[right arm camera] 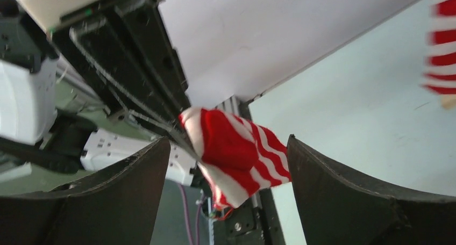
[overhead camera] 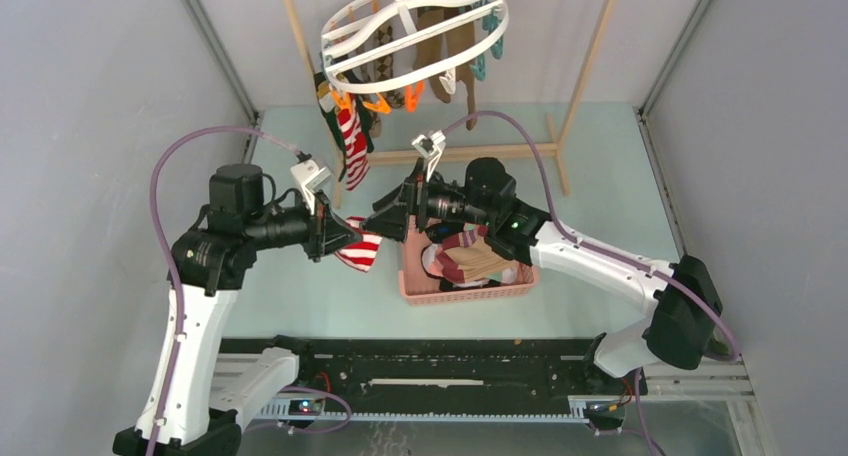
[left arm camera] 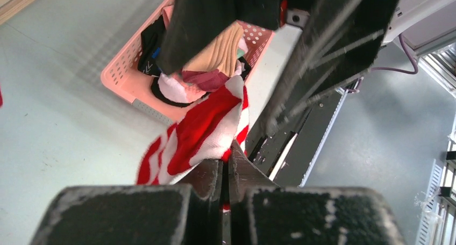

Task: Remove the socks clipped to the hanger
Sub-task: Remove the sock from the hanger, then place the sock in the bin.

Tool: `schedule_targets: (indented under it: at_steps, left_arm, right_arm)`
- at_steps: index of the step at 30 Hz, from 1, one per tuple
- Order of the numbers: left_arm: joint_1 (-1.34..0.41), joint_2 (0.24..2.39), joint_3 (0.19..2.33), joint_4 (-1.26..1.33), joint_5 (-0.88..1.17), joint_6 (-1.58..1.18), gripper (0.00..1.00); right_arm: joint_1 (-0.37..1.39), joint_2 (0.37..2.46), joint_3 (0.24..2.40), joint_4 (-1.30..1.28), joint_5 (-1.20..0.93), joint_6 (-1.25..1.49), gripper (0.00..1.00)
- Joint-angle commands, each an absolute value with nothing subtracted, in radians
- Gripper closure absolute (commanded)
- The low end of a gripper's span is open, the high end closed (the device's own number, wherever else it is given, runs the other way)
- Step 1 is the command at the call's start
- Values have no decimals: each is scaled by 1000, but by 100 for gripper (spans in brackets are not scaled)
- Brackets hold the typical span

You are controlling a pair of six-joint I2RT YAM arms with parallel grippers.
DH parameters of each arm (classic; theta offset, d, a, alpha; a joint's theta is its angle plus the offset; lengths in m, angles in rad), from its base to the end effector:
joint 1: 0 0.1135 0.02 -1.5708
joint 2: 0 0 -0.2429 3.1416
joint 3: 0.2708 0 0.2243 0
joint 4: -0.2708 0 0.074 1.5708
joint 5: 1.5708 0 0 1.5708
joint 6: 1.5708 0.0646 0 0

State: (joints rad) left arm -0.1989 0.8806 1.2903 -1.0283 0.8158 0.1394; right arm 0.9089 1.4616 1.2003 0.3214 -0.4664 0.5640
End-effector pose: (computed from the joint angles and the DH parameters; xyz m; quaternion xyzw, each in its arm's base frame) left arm 0.1241 -0.0730 0.3733 0.3166 0.7736 -0.3649 0.4100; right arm 0.1918 0.2934 0.3650 -0.2802 0.6282 0.5931 0.4184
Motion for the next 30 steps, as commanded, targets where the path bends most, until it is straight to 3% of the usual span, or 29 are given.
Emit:
schedule_targets:
  at_steps: [1, 6, 12, 16, 17, 21, 24, 26, 30]
  left_arm:
    - [-204, 863, 1333, -1016, 842, 171, 100]
    - [-204, 858, 1333, -1017, 839, 174, 99]
    - [-204, 845, 1336, -1022, 810, 190, 99]
    - [-204, 842, 1335, -1025, 792, 198, 96]
    - [-204, 843, 1336, -1026, 789, 198, 91]
    - [-204, 844, 1344, -1040, 782, 199, 37]
    - [-204, 844, 1352, -1059, 765, 202, 6]
    - [-204, 849, 1356, -1071, 747, 205, 0]
    - [-198, 870, 1367, -1080, 729, 197, 0]
  right_arm:
    - [949, 1440, 1186, 396, -557, 532, 15]
    - [971, 1441, 1184, 402, -570, 553, 36]
    - [985, 1410, 1153, 399, -560, 569, 91]
    - [985, 1378, 1134, 387, -538, 573, 100]
    - [983, 1373, 1134, 382, -537, 573, 100]
    - [980, 1351, 1126, 359, -518, 574, 100]
    - [960, 1326, 1088, 355, -492, 585, 100]
    - [940, 1304, 1050, 343, -451, 596, 100]
    - [875, 1270, 941, 308, -312, 639, 100]
